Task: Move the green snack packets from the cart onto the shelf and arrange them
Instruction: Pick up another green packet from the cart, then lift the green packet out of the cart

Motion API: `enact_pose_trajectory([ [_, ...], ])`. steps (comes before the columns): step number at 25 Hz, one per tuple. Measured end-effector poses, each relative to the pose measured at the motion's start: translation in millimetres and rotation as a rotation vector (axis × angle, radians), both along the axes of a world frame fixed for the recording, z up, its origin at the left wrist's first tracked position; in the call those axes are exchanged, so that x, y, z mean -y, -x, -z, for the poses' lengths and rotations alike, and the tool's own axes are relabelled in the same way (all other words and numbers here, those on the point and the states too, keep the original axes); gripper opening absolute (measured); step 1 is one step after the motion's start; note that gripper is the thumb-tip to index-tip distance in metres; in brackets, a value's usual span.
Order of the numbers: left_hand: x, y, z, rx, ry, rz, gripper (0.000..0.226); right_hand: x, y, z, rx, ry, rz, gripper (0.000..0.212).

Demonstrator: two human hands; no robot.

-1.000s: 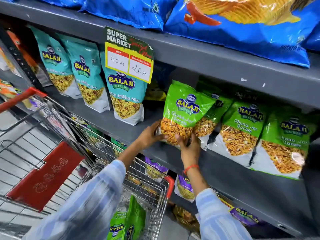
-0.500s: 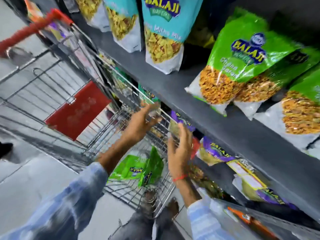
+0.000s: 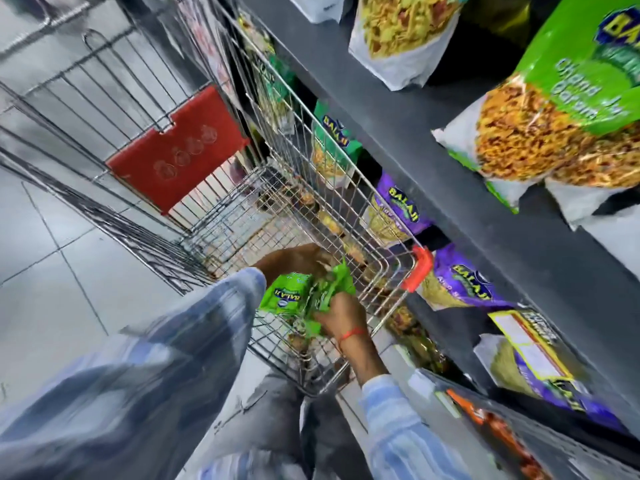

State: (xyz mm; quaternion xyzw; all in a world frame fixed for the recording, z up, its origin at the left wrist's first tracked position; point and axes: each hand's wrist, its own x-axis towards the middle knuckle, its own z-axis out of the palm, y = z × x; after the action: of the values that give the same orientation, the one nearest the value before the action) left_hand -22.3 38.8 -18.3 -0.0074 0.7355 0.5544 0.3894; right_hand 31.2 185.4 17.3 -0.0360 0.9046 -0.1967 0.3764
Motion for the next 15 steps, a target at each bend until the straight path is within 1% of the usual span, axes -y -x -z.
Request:
enact_pose_trajectory([
  [2, -5, 6, 2, 0.014, 0.004, -0.039, 0.016, -13, 16, -13, -0.069, -0.045, 0.038, 0.035],
  [4, -13, 12, 2, -0.035, -0.039, -0.183, 0.009, -24, 30, -28, -0.165, -0.035, 0.078, 0.031],
  [6, -14, 19, -4, -0.096, -0.105, -0.307, 0.007, -32, 40, -41, -0.254, 0.05, 0.147, 0.038],
  [7, -10, 23, -9, -0.109, -0.142, -0.327, 0.006, -36, 43, -49, -0.302, 0.13, 0.189, 0.041],
  [8, -4, 27, -12, -0.101, -0.212, -0.326, 0.008, -38, 47, -58, -0.354, 0.227, 0.23, 0.041],
  [9, 3, 30, -17, -0.07, -0.298, -0.304, 0.016, -41, 49, -67, -0.408, 0.326, 0.253, 0.039],
  [10, 11, 34, -24, -0.023, -0.394, -0.26, 0.028, -45, 53, -77, -0.462, 0.414, 0.249, 0.035],
  [11, 18, 37, -33, 0.01, -0.439, -0.188, 0.042, -48, 58, -88, -0.505, 0.493, 0.228, 0.031],
  [12, 22, 41, -41, 0.003, -0.436, -0.109, 0.05, -50, 63, -100, -0.534, 0.571, 0.206, 0.027],
  [13, 25, 44, -52, -0.032, -0.39, -0.041, 0.05, -53, 69, -112, -0.541, 0.656, 0.199, 0.024],
  [15, 22, 48, -73, -0.085, -0.313, -0.017, 0.036, -59, 83, -130, -0.53, 0.805, 0.288, 0.018],
])
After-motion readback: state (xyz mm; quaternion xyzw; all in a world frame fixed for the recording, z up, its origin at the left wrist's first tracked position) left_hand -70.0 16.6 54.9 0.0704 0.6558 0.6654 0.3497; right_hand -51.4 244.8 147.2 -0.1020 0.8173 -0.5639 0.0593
